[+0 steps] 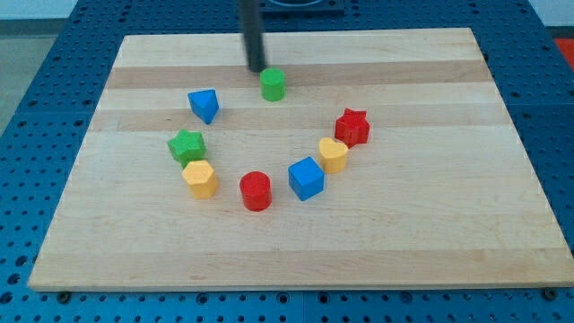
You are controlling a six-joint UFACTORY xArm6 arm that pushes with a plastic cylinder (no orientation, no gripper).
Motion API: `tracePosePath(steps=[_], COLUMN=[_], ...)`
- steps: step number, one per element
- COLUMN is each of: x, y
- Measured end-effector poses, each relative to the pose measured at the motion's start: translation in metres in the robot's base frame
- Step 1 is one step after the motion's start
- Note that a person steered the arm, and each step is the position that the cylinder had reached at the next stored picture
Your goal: Place your hand above the red star
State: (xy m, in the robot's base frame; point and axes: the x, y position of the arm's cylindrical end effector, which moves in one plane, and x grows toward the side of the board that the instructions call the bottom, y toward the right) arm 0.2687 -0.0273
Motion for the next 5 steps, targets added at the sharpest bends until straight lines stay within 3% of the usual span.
tracePosePath(steps=[1,2,3,5], x=[0.004,0.039,0.065,0.064], y=[0.099,0.138,0.138,0.098])
